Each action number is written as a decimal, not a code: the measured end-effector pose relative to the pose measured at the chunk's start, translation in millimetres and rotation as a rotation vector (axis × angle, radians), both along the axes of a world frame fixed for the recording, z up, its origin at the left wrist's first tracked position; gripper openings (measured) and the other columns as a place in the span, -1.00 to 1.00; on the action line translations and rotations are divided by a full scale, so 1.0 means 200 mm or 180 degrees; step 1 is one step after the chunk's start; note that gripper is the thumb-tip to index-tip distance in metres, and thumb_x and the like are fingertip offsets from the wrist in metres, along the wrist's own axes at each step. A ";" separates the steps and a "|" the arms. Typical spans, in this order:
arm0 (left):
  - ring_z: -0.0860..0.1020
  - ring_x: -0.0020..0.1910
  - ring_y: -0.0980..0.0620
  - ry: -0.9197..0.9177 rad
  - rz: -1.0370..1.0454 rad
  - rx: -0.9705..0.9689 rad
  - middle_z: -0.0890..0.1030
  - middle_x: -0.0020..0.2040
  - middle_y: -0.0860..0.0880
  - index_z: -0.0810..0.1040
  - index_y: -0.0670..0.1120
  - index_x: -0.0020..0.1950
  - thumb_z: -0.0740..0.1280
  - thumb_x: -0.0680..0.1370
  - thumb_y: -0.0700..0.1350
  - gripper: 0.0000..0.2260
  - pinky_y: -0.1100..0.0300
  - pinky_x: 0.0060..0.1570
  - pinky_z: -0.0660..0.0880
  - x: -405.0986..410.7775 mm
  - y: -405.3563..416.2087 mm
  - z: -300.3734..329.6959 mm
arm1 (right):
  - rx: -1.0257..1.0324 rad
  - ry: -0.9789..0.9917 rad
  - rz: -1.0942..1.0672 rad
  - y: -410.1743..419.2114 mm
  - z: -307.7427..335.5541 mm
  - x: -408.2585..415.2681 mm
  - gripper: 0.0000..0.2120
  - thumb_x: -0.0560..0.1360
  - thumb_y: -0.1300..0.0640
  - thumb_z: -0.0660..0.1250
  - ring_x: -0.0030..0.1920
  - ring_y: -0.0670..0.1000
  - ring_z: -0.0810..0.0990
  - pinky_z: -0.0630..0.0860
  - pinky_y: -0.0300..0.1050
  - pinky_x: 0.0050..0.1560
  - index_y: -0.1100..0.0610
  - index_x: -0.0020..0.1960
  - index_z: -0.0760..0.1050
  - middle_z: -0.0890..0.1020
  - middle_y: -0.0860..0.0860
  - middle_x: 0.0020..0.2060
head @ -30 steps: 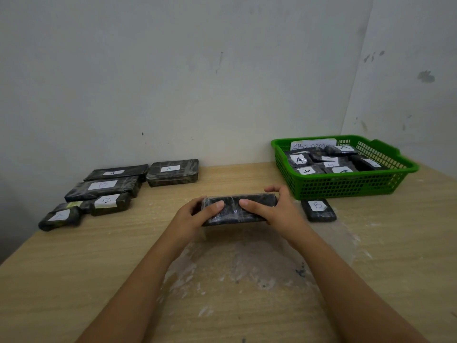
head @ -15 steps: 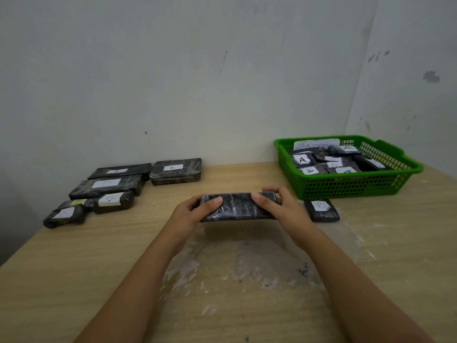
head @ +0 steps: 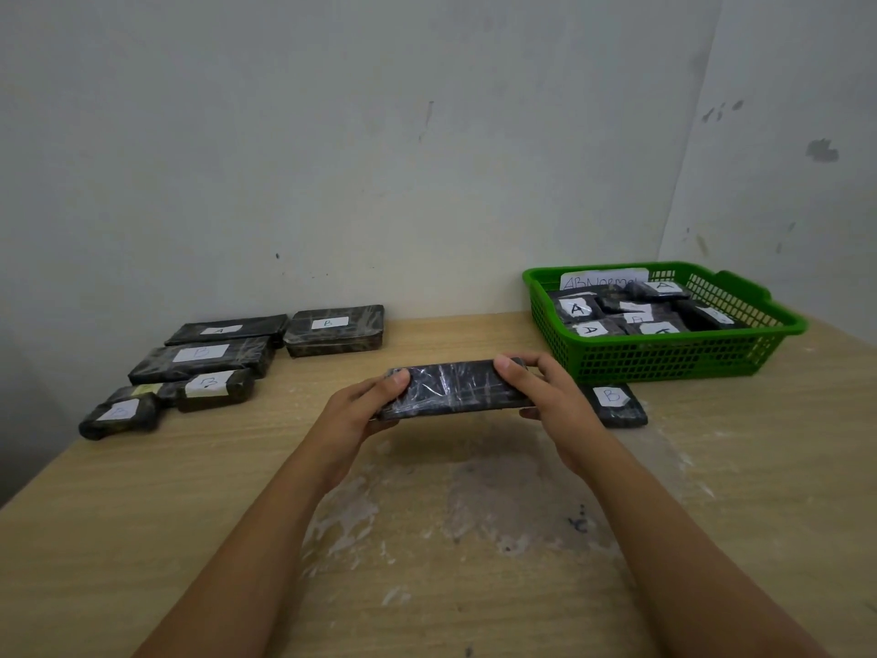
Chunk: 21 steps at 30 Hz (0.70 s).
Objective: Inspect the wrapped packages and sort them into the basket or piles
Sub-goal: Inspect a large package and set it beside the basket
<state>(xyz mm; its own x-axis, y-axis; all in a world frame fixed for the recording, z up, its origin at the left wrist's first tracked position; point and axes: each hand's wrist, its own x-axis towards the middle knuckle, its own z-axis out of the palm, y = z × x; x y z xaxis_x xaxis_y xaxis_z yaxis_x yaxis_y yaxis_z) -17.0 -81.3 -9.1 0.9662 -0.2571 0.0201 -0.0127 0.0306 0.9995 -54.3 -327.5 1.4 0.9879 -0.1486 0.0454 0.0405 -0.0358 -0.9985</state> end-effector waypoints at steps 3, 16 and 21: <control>0.67 0.13 0.01 0.0015 0.0095 -0.0005 0.73 0.11 -0.10 0.72 -0.12 0.16 0.52 0.33 0.27 -0.42 0.09 0.15 0.54 0.01 0.00 0.00 | -0.0077 0.0011 0.0007 0.01 0.00 -0.01 -0.56 0.45 -0.22 0.41 0.07 -0.02 0.65 0.50 0.05 0.21 0.02 0.21 0.54 0.69 -0.10 -0.04; 0.65 0.19 -0.08 0.0467 0.0268 -0.0047 0.74 0.11 -0.07 0.68 -0.01 0.18 0.32 0.42 0.36 -0.45 0.00 0.21 0.56 -0.02 -0.03 0.04 | -0.0421 -0.0258 0.0251 0.00 0.02 -0.03 -0.39 0.35 -0.38 0.35 0.37 -0.05 0.49 0.44 -0.01 0.36 -0.29 0.36 0.35 0.51 -0.10 0.33; 0.60 0.21 -0.08 0.0433 0.0380 0.0288 0.66 0.20 -0.02 0.58 0.20 0.19 0.26 0.43 0.44 -0.52 -0.12 0.25 0.57 -0.05 -0.05 0.06 | -0.0326 -0.0347 -0.0018 -0.01 0.00 0.00 -0.37 0.36 -0.40 0.45 0.15 -0.16 0.62 0.50 -0.32 -0.05 -0.14 0.33 0.49 0.62 -0.08 0.22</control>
<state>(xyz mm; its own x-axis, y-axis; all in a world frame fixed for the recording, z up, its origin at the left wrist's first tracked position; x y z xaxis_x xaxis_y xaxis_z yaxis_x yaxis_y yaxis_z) -26.2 -92.2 2.7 0.9822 -0.1353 -0.1305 0.1244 -0.0530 0.9908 -55.1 -328.9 1.6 0.9754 -0.1432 0.1676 0.1481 -0.1379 -0.9793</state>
